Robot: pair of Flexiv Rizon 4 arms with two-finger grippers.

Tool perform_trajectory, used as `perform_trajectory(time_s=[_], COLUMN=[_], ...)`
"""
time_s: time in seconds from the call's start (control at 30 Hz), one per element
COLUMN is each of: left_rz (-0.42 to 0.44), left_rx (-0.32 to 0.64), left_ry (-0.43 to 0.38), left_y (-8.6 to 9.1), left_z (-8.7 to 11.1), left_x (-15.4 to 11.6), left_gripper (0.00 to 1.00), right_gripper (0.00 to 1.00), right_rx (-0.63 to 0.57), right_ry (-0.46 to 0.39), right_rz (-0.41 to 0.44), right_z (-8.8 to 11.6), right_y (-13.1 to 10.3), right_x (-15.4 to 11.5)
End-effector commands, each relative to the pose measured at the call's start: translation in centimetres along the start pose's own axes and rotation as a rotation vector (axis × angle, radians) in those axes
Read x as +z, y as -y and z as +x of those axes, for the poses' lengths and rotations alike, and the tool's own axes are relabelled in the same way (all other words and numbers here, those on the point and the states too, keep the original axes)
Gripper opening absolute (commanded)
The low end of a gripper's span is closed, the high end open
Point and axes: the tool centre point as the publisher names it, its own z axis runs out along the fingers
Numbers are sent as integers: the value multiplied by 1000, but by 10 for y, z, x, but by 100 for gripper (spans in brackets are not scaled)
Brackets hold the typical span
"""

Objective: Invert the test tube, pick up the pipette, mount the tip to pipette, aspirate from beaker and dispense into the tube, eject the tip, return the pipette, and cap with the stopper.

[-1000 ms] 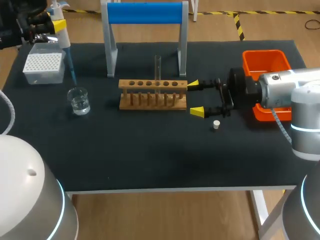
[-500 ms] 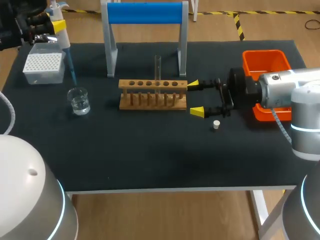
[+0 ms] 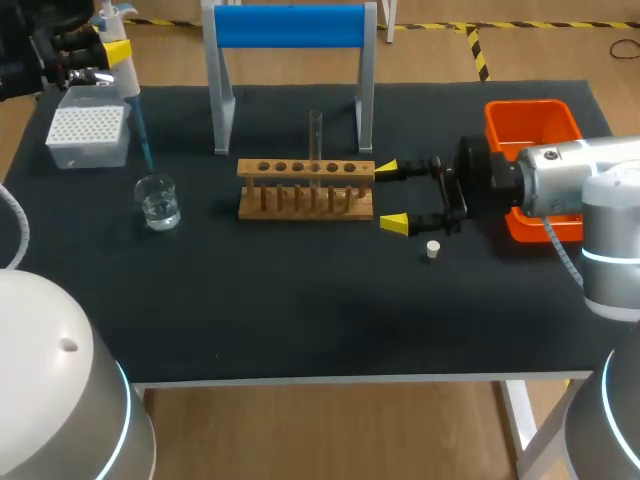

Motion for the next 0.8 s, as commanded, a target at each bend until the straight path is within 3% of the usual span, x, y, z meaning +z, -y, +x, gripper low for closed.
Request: perform_trajectory(time_s=[0.03, 0.37, 0.63, 0.8], left_rz=[1, 1, 1, 1], left_rx=[1, 1, 1, 1], left_ry=[3, 3, 3, 3], left_y=[0, 0, 0, 0], left_z=[0, 0, 0, 0], left_x=[1, 1, 1, 1], left_gripper=[0, 0, 0, 0], right_gripper=[100, 100, 100, 100], right_rx=[6, 23, -8, -2], right_ry=[6, 39, 119, 160], right_rz=[29, 122, 248, 279], right_z=[4, 5, 5, 4], right_y=[-2, -2, -7, -9], right_x=[24, 90, 143, 171])
